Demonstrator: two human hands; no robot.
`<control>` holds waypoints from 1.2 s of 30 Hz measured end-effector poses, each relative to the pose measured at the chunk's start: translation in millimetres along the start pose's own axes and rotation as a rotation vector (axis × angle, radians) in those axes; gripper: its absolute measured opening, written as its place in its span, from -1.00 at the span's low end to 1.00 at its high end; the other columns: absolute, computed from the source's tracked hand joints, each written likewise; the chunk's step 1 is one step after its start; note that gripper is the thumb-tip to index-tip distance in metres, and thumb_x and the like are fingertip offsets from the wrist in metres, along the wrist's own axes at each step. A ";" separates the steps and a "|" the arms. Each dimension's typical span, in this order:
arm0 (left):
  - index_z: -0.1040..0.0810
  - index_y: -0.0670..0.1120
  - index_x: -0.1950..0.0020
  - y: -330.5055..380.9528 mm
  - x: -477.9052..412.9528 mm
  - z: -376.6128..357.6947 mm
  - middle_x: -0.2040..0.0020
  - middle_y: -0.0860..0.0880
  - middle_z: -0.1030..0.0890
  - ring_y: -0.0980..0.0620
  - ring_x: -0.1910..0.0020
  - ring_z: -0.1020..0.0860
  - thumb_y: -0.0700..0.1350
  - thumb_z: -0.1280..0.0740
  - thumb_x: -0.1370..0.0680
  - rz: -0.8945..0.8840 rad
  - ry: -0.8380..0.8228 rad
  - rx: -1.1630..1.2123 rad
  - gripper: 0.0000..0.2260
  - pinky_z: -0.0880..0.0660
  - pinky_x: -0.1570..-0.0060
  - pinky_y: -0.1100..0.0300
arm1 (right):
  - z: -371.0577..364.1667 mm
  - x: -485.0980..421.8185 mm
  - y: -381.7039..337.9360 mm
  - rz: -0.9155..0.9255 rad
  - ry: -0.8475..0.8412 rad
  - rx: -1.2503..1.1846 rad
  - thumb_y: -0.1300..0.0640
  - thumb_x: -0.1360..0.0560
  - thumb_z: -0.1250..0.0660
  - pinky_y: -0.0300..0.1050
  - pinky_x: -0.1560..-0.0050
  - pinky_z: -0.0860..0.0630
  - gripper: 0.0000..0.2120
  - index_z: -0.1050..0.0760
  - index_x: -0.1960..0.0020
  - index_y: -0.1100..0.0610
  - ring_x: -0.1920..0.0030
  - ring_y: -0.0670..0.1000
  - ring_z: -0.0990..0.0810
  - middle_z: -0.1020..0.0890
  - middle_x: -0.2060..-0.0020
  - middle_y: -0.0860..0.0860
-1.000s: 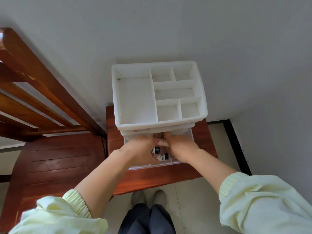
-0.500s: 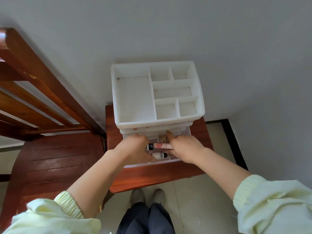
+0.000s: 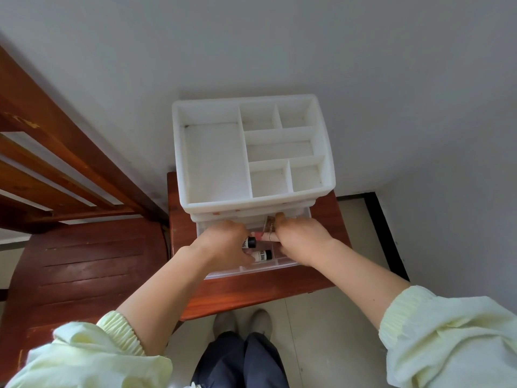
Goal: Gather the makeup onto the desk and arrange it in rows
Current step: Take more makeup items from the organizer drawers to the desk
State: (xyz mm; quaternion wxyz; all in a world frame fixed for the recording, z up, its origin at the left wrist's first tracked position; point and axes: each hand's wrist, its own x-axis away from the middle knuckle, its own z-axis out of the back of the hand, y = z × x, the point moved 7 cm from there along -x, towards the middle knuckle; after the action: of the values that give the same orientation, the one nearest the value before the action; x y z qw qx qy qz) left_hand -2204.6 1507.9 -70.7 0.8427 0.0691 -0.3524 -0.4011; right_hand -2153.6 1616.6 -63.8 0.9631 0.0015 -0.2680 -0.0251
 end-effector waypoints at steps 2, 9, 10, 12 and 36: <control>-0.53 -0.14 0.14 5.0 -2.9 2.0 0.34 -0.02 -0.47 -0.04 0.31 -0.43 -0.01 -0.39 -0.46 -0.031 0.003 -0.098 -0.81 -0.28 0.39 0.20 | -0.7 -2.1 -2.6 -0.014 -0.005 -0.004 0.23 -0.53 -0.28 -0.07 0.23 -0.43 -0.69 -0.34 -0.23 0.28 0.04 0.18 -0.62 -0.61 0.00 0.16; -0.52 -0.11 -0.12 17.6 -5.7 -0.1 -0.03 -0.09 -0.60 -0.10 -0.01 -0.56 -0.13 -0.30 -0.52 -0.065 -0.003 -0.375 -0.80 -0.34 0.19 0.18 | -2.0 -1.8 -8.3 -0.040 0.016 0.151 0.24 -0.47 -0.36 -0.14 0.35 -0.33 -0.63 -0.40 -0.21 0.39 0.18 0.12 -0.65 -0.65 0.14 0.15; -0.52 -0.11 -0.12 18.4 -6.2 -0.8 -0.05 -0.09 -0.60 -0.10 -0.03 -0.56 -0.12 -0.30 -0.52 -0.065 -0.010 -0.390 -0.81 -0.33 0.18 0.19 | 2.3 -0.4 -8.0 -0.058 0.021 0.190 0.19 -0.35 -0.48 -0.19 0.43 -0.27 -0.60 -0.50 -0.08 0.38 0.32 0.08 -0.64 -0.65 0.28 0.13; -0.52 -0.11 -0.07 18.3 -6.2 0.3 -0.04 -0.07 -0.60 -0.09 -0.02 -0.56 -0.11 -0.32 -0.52 -0.052 -0.020 -0.391 -0.84 -0.34 0.18 0.19 | 3.4 -4.2 -7.7 -0.064 0.073 0.228 0.14 -0.15 -0.59 -0.26 0.48 -0.20 -0.54 -0.57 0.07 0.37 0.47 0.04 -0.60 -0.61 0.44 0.10; -0.53 -0.16 0.01 -10.7 10.5 -0.2 0.13 -0.09 -0.56 -0.06 0.21 -0.47 -0.09 -0.34 -0.49 0.058 0.029 -0.204 -0.84 -0.37 0.29 0.15 | 10.7 2.1 -28.2 0.219 0.194 0.143 0.02 -0.53 -0.25 -0.11 0.28 -0.30 -0.48 -0.20 -0.41 0.16 0.07 0.14 -0.61 -0.61 -0.01 0.14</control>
State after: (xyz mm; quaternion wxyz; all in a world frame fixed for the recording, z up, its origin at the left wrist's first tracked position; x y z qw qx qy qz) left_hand -2206.7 1493.1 -69.4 0.8616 -0.0213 -0.2991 -0.4095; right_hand -2158.7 1588.5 -54.0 0.9789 0.0433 -0.1732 0.0994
